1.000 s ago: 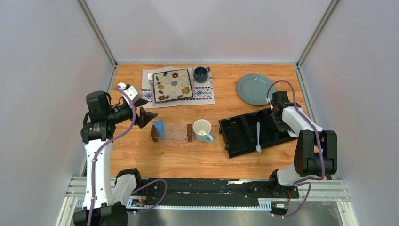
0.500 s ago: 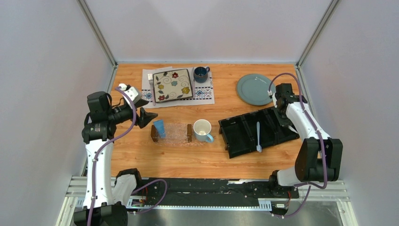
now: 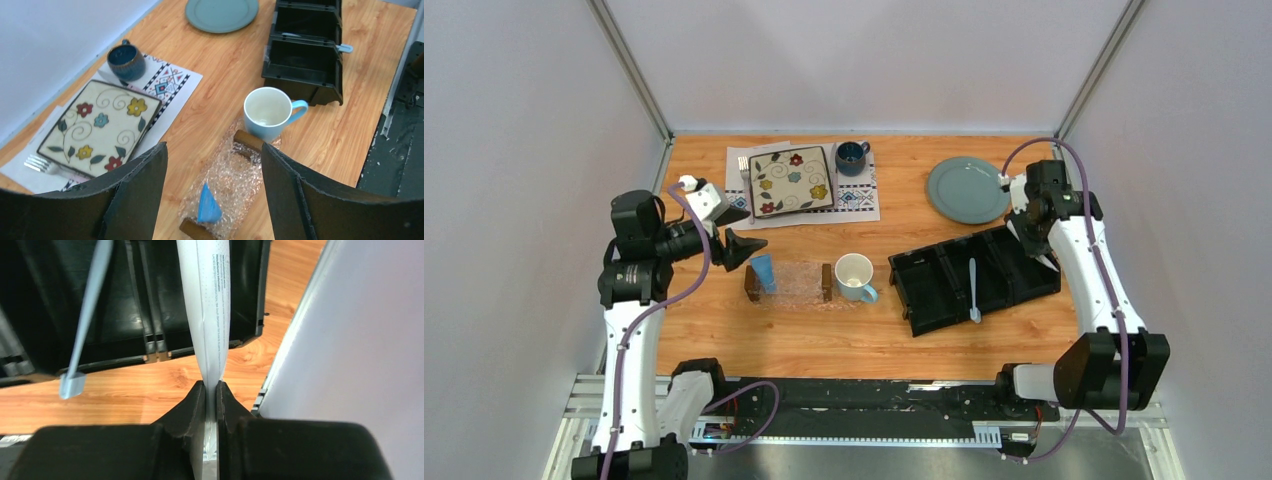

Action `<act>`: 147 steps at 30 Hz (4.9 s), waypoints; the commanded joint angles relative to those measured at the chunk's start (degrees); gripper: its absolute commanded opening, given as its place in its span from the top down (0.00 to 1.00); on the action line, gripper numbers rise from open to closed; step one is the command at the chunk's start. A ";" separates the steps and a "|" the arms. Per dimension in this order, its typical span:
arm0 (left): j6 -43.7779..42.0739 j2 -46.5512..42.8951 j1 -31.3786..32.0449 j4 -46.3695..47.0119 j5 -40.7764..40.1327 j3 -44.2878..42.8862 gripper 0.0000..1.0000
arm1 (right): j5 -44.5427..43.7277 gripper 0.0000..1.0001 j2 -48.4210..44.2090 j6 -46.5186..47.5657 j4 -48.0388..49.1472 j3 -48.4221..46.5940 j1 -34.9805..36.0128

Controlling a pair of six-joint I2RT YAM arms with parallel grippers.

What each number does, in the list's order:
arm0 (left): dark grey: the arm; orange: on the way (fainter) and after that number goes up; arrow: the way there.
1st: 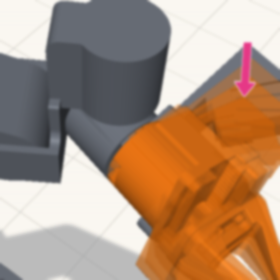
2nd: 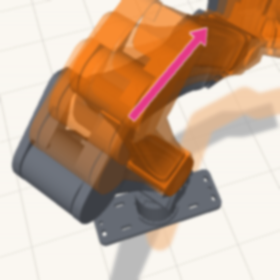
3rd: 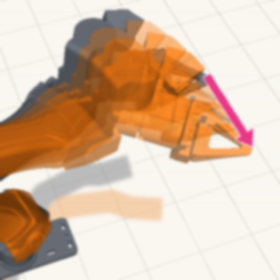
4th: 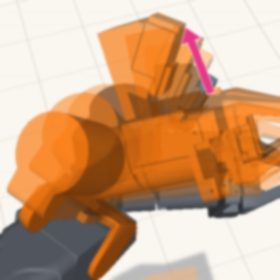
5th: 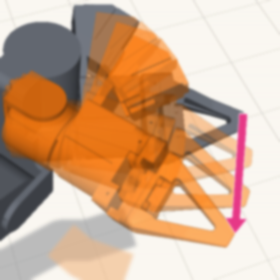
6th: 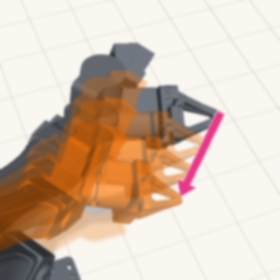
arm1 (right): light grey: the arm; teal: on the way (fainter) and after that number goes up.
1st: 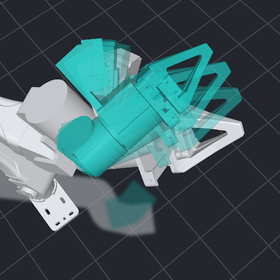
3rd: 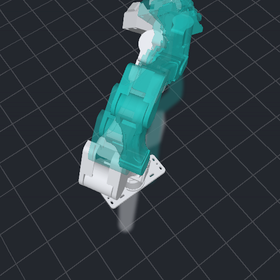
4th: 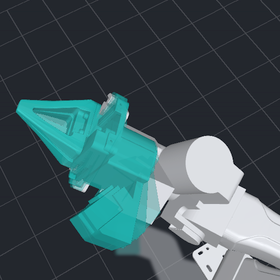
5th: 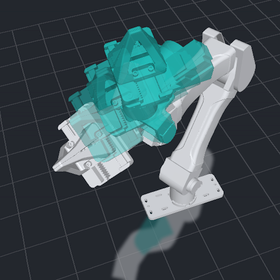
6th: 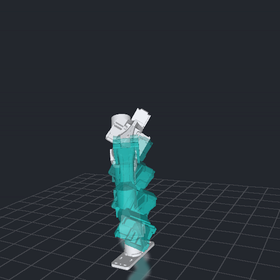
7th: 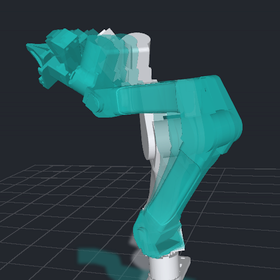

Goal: Prepare toiletry sets of a toothbrush and toothpaste on the tray

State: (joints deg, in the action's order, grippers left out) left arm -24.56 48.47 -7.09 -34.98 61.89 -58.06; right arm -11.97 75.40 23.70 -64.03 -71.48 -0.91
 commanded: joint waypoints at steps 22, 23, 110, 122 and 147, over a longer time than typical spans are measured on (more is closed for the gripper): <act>-7.69 12.96 43.37 -1.58 -32.70 -21.12 0.23 | 38.33 1.00 3.70 4.33 -15.69 -27.56 21.98; -9.96 14.19 44.52 -2.10 -34.80 -21.47 0.23 | 38.94 1.00 4.14 4.33 -15.69 -28.61 22.78; 24.28 11.65 40.06 19.68 -38.08 -16.11 1.00 | 50.98 0.15 6.61 -13.50 13.92 -41.90 31.76; 45.55 15.95 37.59 34.79 -28.23 -15.16 1.00 | 56.52 0.14 3.97 -29.58 40.46 -30.56 31.23; 56.81 18.42 37.15 49.48 -24.09 -10.14 1.00 | 61.01 0.19 9.68 -41.63 49.97 -32.23 31.40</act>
State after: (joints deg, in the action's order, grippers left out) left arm 30.61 67.00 30.28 9.26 36.88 -68.60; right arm 47.48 84.55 -15.92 -17.98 -102.06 30.55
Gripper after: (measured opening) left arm 0.421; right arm 0.835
